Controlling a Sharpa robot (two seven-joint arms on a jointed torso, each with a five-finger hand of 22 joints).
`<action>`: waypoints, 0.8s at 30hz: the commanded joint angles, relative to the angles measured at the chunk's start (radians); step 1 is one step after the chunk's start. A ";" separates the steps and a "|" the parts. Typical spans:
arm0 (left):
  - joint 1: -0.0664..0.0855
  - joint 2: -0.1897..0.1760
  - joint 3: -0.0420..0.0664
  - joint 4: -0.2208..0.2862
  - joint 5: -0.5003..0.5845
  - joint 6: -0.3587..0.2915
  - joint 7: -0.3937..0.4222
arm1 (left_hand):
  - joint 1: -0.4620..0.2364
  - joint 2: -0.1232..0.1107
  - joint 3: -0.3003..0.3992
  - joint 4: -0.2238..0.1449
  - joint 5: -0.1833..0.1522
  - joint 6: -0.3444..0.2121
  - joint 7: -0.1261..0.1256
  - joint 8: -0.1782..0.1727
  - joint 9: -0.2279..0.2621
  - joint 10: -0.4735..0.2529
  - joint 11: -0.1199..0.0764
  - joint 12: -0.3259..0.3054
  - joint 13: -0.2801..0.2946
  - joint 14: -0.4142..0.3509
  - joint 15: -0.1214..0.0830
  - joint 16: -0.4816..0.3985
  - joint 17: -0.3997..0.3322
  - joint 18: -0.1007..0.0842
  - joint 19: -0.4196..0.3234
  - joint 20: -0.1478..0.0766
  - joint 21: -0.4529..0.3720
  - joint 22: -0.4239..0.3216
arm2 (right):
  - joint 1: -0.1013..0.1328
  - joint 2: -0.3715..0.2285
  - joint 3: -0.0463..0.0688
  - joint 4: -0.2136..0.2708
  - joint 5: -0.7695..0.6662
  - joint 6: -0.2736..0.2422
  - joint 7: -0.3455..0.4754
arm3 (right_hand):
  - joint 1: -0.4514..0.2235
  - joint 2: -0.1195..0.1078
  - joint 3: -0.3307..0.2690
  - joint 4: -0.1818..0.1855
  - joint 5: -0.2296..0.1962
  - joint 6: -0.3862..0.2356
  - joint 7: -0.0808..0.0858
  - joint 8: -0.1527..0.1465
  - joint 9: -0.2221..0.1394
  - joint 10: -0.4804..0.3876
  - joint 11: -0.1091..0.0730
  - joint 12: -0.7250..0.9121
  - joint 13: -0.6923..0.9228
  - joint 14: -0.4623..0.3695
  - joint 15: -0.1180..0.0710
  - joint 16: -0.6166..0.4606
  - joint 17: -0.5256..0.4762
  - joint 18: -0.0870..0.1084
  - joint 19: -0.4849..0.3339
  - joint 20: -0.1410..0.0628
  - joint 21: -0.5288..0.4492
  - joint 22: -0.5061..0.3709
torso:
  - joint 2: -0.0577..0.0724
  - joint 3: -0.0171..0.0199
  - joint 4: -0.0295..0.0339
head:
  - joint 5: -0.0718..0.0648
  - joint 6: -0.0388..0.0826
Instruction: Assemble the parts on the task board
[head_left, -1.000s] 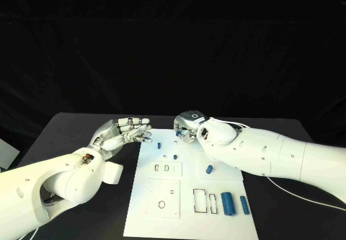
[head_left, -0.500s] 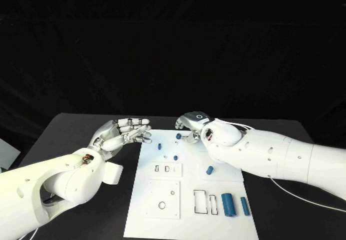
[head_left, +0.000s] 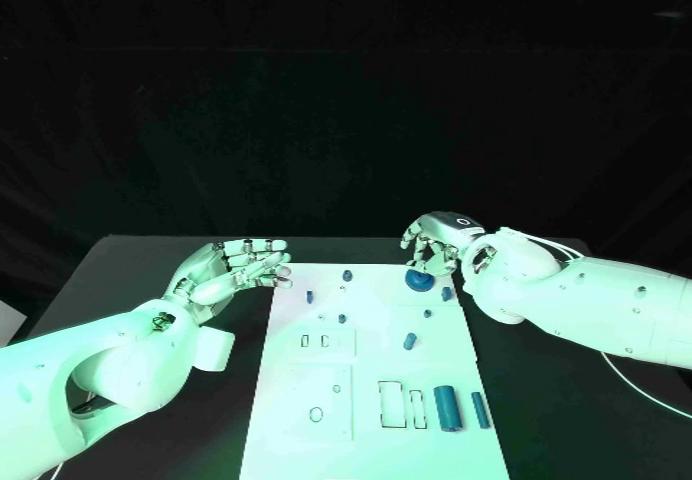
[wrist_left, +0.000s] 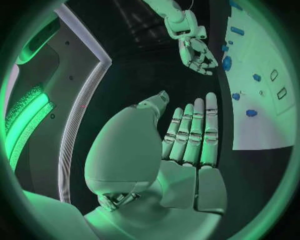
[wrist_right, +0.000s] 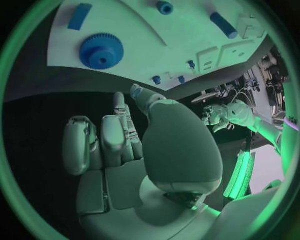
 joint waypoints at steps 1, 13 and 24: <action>0.001 0.001 0.001 -0.002 -0.007 0.033 0.007 | -0.012 -0.002 0.002 -0.002 -0.004 -0.007 0.025 -0.005 0.001 -0.004 0.002 -0.005 -0.001 -0.001 -0.003 0.008 0.002 0.000 -0.008 0.002 0.007 0.002 | 0.003 -0.022 0.000 0.005 0.111 0.017 0.023 | 0.015 0.029 -0.059 0.020 0.025 0.001 -0.012 0.027 0.017 -0.032 -0.026 0.757 0.770 0.034 -0.012 0.106 0.131 -0.027 0.043 -0.021 0.067 0.093 | -0.001 0.0054 -0.0103 | -0.002 -0.002; 0.001 0.008 0.001 -0.012 -0.010 0.042 0.003 | -0.012 -0.005 0.002 -0.006 -0.004 -0.006 0.024 -0.005 0.001 -0.003 0.000 -0.004 0.000 0.002 -0.005 0.013 0.006 0.001 -0.009 0.001 0.014 0.005 | -0.009 -0.017 -0.001 -0.056 0.154 0.093 -0.065 | 0.025 0.033 -0.191 0.113 0.017 -0.055 0.009 0.044 0.020 0.192 0.011 1.272 1.343 0.089 0.019 0.306 0.507 -0.068 0.129 0.013 0.200 0.264 | 0.000 0.0037 -0.0038 | -0.008 -0.004; 0.001 0.011 0.001 -0.017 -0.004 0.058 -0.001 | -0.008 -0.007 0.003 -0.012 -0.004 -0.007 0.024 -0.005 0.002 -0.002 0.000 -0.004 0.000 0.001 -0.005 0.016 0.009 0.002 -0.010 0.001 0.019 0.008 | -0.036 0.020 -0.002 -0.095 0.192 0.124 -0.098 | 0.036 0.039 -0.224 0.133 0.010 -0.065 0.013 0.048 0.020 0.205 0.015 1.286 1.360 0.096 0.024 0.322 0.548 -0.069 0.132 0.018 0.204 0.269 | 0.003 0.0025 -0.0010 | -0.007 -0.011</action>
